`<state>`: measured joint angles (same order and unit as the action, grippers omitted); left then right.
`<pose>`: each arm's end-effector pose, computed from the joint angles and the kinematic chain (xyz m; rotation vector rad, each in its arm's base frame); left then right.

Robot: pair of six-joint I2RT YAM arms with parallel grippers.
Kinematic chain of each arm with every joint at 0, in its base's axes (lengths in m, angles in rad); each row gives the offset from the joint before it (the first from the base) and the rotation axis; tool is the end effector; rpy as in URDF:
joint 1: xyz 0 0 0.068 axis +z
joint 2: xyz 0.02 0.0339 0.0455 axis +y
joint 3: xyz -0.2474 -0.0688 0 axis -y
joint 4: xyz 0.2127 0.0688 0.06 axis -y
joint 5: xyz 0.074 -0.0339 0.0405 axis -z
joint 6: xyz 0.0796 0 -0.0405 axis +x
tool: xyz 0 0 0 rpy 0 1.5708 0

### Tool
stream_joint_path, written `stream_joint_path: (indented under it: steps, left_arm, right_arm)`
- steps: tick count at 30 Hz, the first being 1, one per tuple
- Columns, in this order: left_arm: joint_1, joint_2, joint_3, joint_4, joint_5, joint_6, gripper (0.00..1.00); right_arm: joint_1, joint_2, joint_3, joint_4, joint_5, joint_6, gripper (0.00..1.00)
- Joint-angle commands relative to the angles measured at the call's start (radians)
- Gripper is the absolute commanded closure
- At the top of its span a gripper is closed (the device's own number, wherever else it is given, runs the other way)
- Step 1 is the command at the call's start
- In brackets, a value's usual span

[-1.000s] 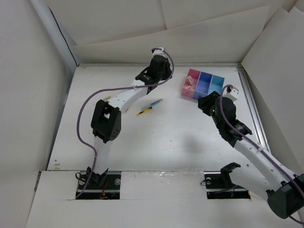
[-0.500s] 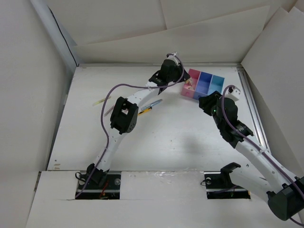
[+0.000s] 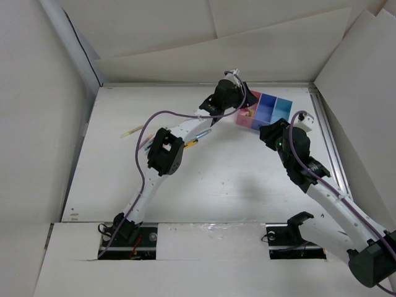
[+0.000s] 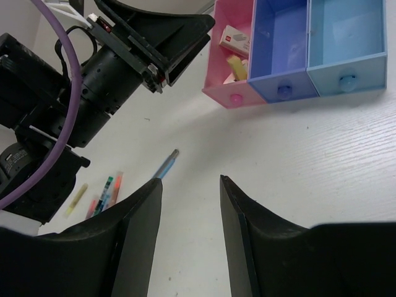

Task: Sort the stationery into containers
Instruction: Place the stationery in the storage box.

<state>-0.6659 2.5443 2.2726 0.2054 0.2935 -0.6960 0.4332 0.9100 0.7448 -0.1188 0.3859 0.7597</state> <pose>0.4540 -0.3859 0.2434 0.2193 1.7831 -1.2527 0.2210 0.0692 0.2916 0.5652 1.7722 0.4777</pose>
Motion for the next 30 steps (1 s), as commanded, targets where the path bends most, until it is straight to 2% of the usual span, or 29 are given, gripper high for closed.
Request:
stream_joint_path:
  steps: [1, 7, 10, 11, 12, 15, 16, 18, 19, 20, 23, 25, 27, 30]
  left_arm:
    - [0.005, -0.021, 0.028, 0.060, 0.001, -0.005, 0.59]
    - [0.005, -0.032, 0.028, 0.060, -0.010, 0.004, 0.58]
    - [0.005, -0.084, -0.025, 0.060, -0.037, 0.015, 0.63]
    - [0.005, -0.110, -0.059, 0.071, -0.048, 0.015, 0.64]
    - [0.024, -0.175, -0.138, 0.071, -0.068, 0.024, 0.70]
    - [0.061, -0.322, -0.324, 0.122, -0.102, 0.024, 0.77]
    - [0.092, -0.454, -0.504, 0.156, -0.112, 0.024, 0.78]
    - [0.120, -0.609, -0.707, 0.254, -0.175, 0.033, 0.78]
    - [0.130, -0.765, -0.898, 0.275, -0.215, 0.033, 0.78]
    - [0.131, -0.839, -0.985, 0.290, -0.297, 0.049, 0.78]
    - [0.131, -1.078, -1.242, 0.278, -0.411, 0.070, 0.78]
    - [0.131, -1.166, -1.344, 0.237, -0.482, 0.060, 0.78]
    - [0.131, -1.272, -1.483, 0.227, -0.508, 0.033, 0.78]
    - [0.140, -1.382, -1.603, 0.163, -0.540, 0.007, 0.77]
  right_arm:
    - [-0.004, -0.016, 0.016, 0.047, 0.010, 0.001, 0.52]
    - [-0.004, -0.016, 0.016, 0.047, 0.010, 0.001, 0.52]
    - [-0.004, -0.016, 0.007, 0.047, 0.001, 0.001, 0.52]
    - [-0.004, -0.016, 0.007, 0.047, -0.008, 0.001, 0.56]
    - [-0.004, -0.016, 0.007, 0.047, -0.022, 0.001, 0.66]
    - [-0.004, 0.001, 0.016, 0.056, -0.054, 0.001, 0.79]
    - [-0.004, 0.012, 0.016, 0.056, -0.070, -0.008, 0.83]
    - [0.008, 0.058, 0.028, 0.056, -0.105, -0.008, 0.86]
    - [0.018, 0.081, 0.042, 0.065, -0.114, -0.017, 0.92]
    - [0.027, 0.102, 0.053, 0.065, -0.114, -0.017, 0.94]
    - [0.091, 0.194, 0.090, 0.065, -0.114, -0.036, 1.00]
    - [0.143, 0.242, 0.119, 0.065, -0.093, -0.036, 1.00]
    - [0.171, 0.321, 0.145, 0.065, -0.093, -0.036, 1.00]
    - [0.234, 0.447, 0.209, 0.065, -0.093, -0.036, 1.00]
